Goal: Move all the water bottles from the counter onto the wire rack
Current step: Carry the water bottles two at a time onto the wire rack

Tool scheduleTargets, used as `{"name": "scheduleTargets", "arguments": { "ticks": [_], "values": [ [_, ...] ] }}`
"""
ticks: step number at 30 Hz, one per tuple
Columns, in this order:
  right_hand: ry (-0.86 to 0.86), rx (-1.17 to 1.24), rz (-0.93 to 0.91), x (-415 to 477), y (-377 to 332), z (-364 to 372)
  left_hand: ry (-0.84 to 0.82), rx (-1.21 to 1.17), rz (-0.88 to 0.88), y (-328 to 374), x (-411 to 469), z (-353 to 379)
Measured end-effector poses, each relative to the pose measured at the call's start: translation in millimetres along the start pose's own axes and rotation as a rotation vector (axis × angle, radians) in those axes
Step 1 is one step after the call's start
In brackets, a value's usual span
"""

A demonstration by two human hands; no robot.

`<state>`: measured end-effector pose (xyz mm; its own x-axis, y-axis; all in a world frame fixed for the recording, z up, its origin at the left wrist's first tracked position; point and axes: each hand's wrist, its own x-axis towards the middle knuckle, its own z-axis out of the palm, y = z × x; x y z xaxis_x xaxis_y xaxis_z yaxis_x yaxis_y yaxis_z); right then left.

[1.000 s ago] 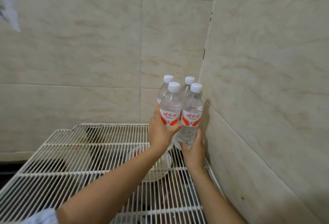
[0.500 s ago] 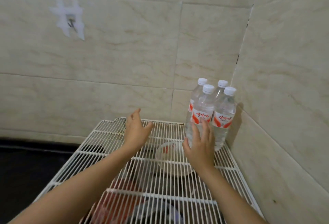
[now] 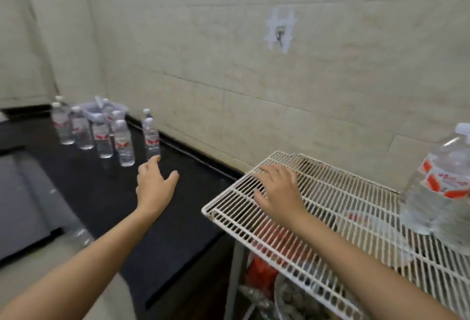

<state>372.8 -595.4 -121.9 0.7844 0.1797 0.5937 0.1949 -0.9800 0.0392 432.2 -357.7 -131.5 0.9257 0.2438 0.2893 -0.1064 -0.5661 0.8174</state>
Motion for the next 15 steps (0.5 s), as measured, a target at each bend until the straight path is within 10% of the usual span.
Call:
{"name": "scheduleTargets", "arguments": {
  "ticks": [15],
  "values": [
    [-0.404,0.364,-0.32,-9.3,-299.8,49.0,0.38,0.204,-0.433,-214.1,-109.0,-290.6]
  ]
}}
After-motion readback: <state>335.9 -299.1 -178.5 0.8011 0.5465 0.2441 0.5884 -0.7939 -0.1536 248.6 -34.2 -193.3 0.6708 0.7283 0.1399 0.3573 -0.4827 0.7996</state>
